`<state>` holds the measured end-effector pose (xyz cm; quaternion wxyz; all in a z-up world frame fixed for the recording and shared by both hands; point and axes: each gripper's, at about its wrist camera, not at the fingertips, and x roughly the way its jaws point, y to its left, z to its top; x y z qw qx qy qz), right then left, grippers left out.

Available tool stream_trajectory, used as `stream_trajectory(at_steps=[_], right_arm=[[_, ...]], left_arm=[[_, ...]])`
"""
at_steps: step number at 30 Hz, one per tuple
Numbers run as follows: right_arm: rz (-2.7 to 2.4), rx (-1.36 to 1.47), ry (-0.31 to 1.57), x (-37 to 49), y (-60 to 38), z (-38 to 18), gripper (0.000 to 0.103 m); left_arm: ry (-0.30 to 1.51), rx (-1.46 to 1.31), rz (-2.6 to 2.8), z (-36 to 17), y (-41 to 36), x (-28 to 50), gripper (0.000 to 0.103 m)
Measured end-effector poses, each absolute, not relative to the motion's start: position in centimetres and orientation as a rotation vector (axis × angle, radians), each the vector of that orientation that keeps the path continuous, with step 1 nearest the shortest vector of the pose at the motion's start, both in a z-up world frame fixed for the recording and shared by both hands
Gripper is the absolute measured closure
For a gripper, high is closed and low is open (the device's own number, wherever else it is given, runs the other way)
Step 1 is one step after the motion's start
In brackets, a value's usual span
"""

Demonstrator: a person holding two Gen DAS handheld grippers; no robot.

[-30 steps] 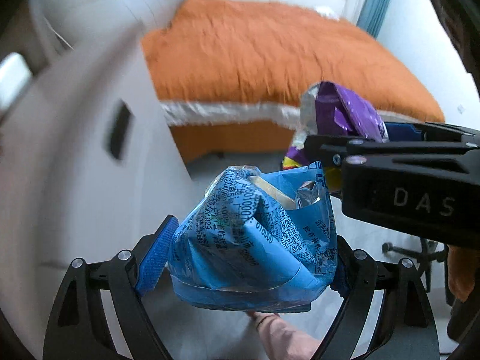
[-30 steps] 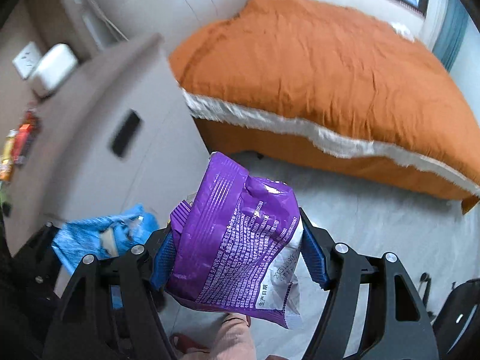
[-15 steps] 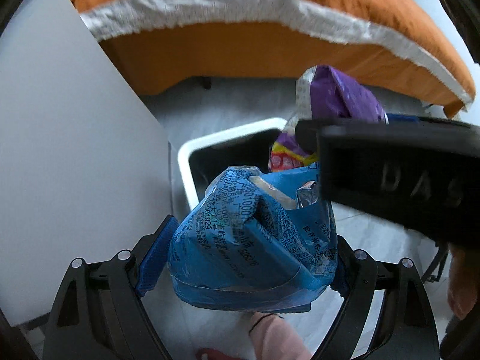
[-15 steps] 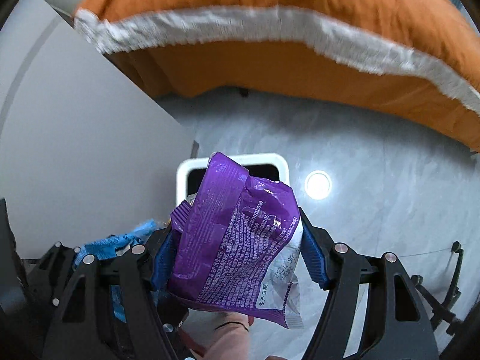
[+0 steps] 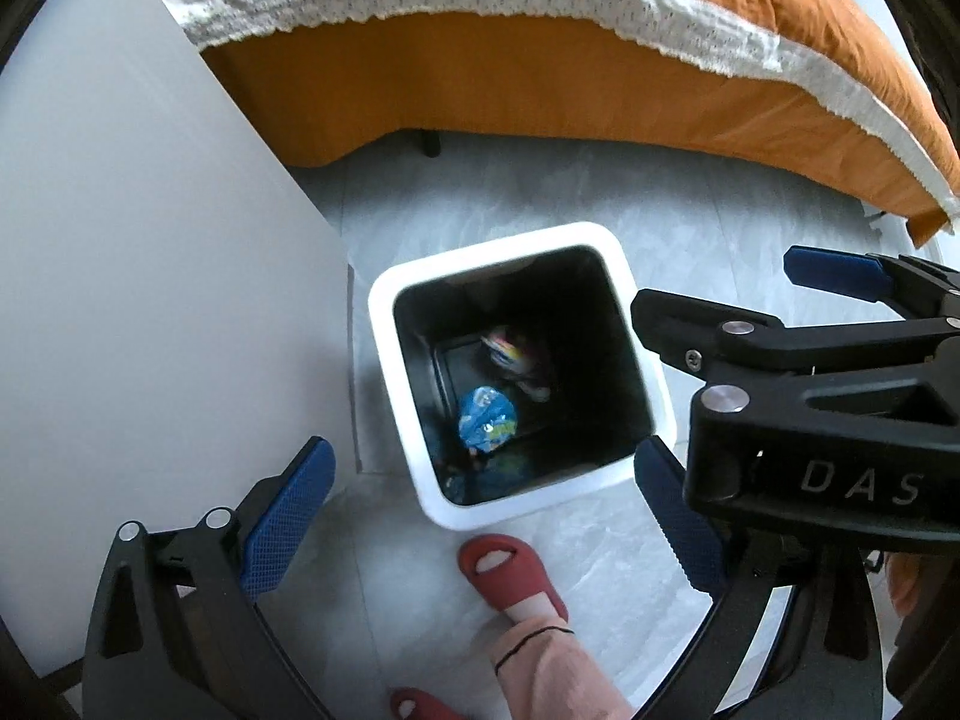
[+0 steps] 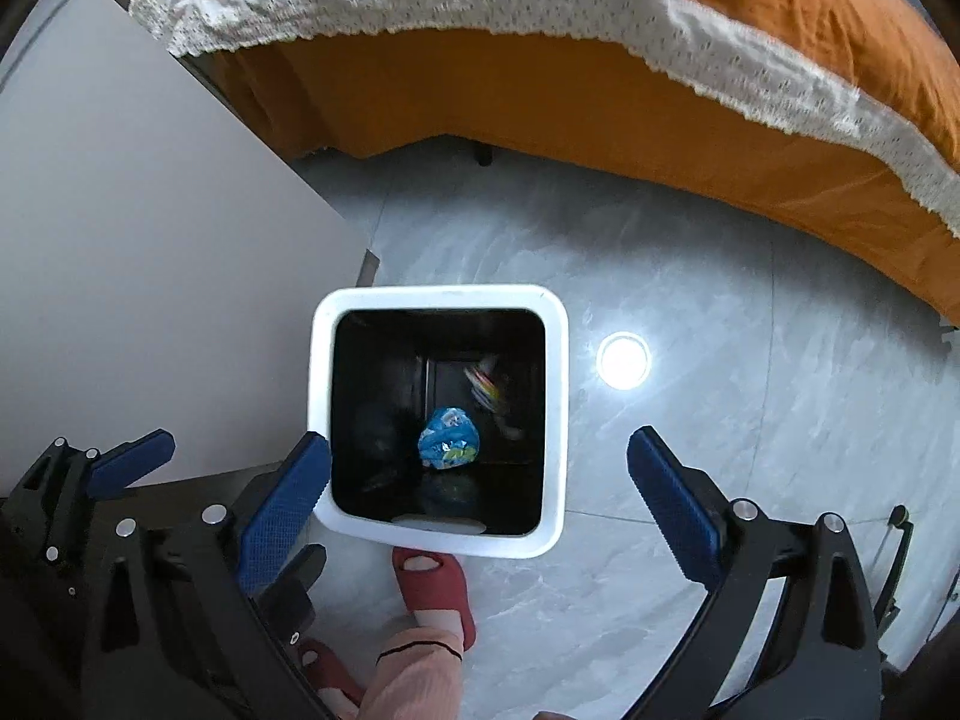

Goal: Collect trash
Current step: 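Move both open tools back toward the desk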

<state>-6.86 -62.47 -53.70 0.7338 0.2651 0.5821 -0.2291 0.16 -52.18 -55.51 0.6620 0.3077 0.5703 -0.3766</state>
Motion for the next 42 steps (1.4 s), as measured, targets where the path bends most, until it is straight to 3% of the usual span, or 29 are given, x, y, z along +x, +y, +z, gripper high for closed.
stream_trajectory(at_steps=[7,16,26,33,42], right_arm=[[-0.518,0.554,1.228,-7.1,-62.6,-47.2,0.005],[-0.503,0.410,1.070,-7.8,-60.1,-33.5,0.005],[-0.407,0.222,0.847,-5.6,-54.0,-19.7,0.005],[-0.197,0.135,0.756,-1.0,-45.5,-14.6,0.005],[0.063,0.033,0.722,4.7,-34.2,-12.4,0.005]], left_arm=[[1.232,0.617,-0.895,-47.4,-51.5,-0.2,0.005],[1.080,0.469,-0.907,-34.5,-49.0,-1.1,0.005],[0.846,0.262,-0.700,-20.8,-39.8,0.1,0.005],[0.736,0.175,-0.421,-15.1,-28.7,3.3,0.005],[0.697,0.094,-0.117,-13.6,-15.4,6.1,0.005]])
